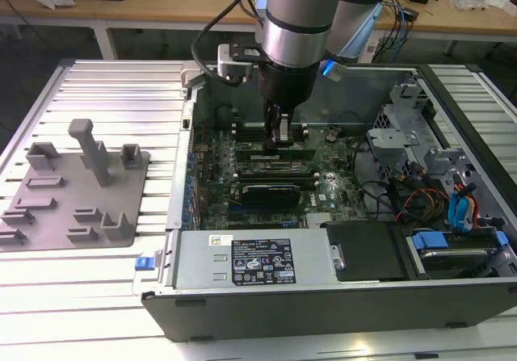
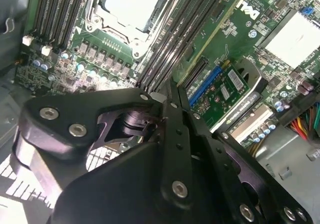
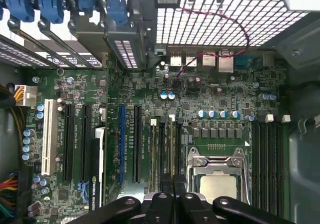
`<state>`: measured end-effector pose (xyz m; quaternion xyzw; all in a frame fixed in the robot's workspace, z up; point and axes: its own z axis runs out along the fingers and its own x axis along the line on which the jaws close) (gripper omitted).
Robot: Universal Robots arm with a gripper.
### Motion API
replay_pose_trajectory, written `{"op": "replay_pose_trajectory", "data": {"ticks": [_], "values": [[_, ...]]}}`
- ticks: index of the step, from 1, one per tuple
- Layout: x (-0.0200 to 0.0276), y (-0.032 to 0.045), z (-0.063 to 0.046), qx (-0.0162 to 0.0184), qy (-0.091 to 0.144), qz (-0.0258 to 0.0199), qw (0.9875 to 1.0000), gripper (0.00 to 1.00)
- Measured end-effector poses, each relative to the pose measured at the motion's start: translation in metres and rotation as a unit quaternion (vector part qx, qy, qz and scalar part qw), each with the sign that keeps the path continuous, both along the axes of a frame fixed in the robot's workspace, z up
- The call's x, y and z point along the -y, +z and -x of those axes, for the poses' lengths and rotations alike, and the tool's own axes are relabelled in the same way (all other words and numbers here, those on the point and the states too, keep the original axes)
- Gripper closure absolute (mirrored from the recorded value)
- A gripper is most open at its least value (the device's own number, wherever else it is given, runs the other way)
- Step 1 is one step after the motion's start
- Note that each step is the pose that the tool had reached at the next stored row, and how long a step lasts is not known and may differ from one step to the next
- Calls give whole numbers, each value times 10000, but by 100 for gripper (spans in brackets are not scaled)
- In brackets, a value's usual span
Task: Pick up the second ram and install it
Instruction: 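Insert the second ram into the second slot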
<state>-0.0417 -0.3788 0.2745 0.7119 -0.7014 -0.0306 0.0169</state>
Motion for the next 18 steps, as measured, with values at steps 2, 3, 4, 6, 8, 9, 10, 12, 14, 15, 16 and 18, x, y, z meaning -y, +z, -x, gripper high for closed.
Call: {"op": "replay_pose_trajectory", "data": {"ticks": [2, 3, 4, 6, 8, 9, 10, 12, 14, 15, 16, 18], "values": [[1, -47, -1, 0, 1, 0, 10000, 91], [1, -65, -1, 0, 1, -2, 10000, 91], [0, -80, -1, 0, -1, -5, 10000, 91], [1, -118, -50, 0, -4, -10, 10000, 91], [0, -152, -67, 0, -3, -19, 10000, 91], [1, -167, -68, 0, -4, -22, 10000, 91], [0, -210, -69, 0, -4, -31, 10000, 91], [0, -266, -69, 0, -3, -35, 10000, 91], [1, -286, -69, -1, -3, -37, 10000, 91], [1, -288, -69, 0, -3, -39, 10000, 91], [0, -296, -69, 3, -3, -44, 10000, 91], [1, -315, -69, 13, -3, -50, 10000, 91]]}}
